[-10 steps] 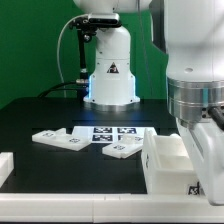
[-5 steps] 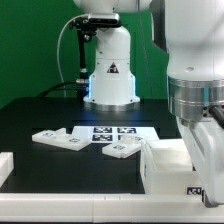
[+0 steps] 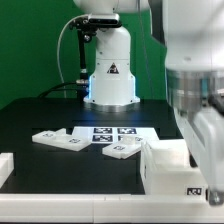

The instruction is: Assemble cabinet

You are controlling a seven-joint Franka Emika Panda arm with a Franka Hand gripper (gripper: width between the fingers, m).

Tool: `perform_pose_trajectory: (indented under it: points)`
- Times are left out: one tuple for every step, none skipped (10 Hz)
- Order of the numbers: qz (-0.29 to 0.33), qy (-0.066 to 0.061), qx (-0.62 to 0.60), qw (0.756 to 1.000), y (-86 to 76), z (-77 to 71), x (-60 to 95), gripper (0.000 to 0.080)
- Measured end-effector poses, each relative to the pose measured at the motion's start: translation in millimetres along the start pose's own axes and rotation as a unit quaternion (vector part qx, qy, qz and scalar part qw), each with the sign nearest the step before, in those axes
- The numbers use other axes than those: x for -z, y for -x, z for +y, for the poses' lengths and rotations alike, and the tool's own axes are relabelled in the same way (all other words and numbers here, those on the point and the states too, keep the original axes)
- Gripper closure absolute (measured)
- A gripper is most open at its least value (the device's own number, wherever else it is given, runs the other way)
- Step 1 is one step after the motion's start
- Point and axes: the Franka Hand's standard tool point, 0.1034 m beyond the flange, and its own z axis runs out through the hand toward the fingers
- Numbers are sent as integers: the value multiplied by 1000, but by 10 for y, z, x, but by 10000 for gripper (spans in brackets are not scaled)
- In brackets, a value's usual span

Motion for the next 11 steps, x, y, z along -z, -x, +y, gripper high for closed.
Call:
perform_pose_trajectory:
  points:
    - [-5,16,-1,1000,35,117,112,2]
    - [-9,39,0,999,51,130,170,3]
    - [-8,33,1,999,48,84,159,3]
    - [-7,34,1,999,53,92,151,3]
    - [-7,33,2,999,59,92,153,3]
    - [-7,34,32,999,102,112,180,3]
    - [-9,34,58,998,150,196,242,3]
    - [-12,38,120,992,128,357,282,3]
    - [-15,40,180,983,56,519,342,3]
    - [-16,41,195,980,27,594,375,3]
    - [-19,40,224,974,35,583,359,3]
